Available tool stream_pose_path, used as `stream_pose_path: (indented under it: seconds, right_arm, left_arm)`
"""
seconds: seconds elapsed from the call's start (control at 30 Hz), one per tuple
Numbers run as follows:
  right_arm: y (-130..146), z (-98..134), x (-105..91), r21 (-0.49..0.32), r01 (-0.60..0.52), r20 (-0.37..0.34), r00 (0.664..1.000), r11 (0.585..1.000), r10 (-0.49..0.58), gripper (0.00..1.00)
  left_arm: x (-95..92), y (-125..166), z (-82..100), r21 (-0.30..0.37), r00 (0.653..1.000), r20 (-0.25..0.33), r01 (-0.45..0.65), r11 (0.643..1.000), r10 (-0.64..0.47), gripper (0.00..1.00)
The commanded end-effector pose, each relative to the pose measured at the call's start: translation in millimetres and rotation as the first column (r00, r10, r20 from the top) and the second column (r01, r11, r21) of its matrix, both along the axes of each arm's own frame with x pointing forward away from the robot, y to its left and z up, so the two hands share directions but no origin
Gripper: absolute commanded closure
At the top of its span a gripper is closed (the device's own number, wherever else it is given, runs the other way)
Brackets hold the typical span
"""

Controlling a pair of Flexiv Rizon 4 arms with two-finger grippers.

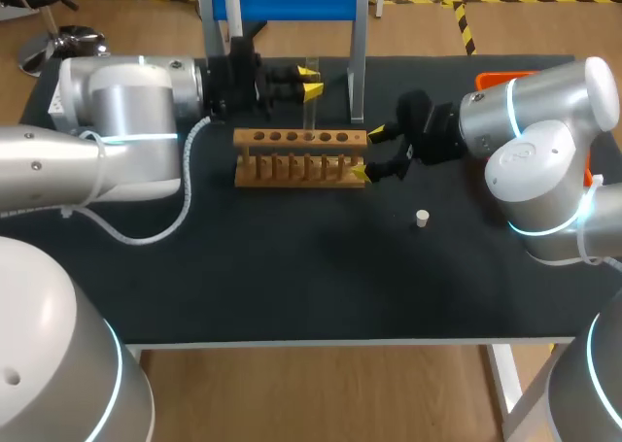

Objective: Invert the test tube, pick up the pipette, mount the tip to pipette, aspirate from beaker and dispense into the tube, eject the tip, return the pipette, and cap with the stopper.

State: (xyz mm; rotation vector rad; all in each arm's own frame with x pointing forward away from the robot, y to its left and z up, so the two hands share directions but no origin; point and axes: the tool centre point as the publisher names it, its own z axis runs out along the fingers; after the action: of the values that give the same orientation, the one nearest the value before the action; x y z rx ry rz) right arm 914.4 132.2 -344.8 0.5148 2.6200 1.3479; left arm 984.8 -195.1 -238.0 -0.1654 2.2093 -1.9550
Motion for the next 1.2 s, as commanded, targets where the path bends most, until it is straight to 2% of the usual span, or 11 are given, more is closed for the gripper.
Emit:
stream_pose_path:
  seconds: [0.03,0.9,1.2]
  right_arm:
    - [-1.1,0.3,-0.6,0.001,-0.001,0.000,1.000,1.000,0.001,0.00]
    - [-1.1,0.3,-0.6,0.001,-0.001,0.000,1.000,1.000,0.001,0.00]
    - [-1.1,0.3,-0.6,0.001,-0.001,0.000,1.000,1.000,0.001,0.00]
  left_arm:
    - [1.8,-2.1,-3.0,-0.005,1.000,0.003,-0.013,1.000,0.013,1.00]
    - [3.7,-0.4,-22.3,-0.027,0.996,-0.015,-0.087,0.996,0.087,1.00]
    - [6.1,0.1,-29.2,-0.040,0.995,-0.004,-0.099,0.994,0.099,1.00]
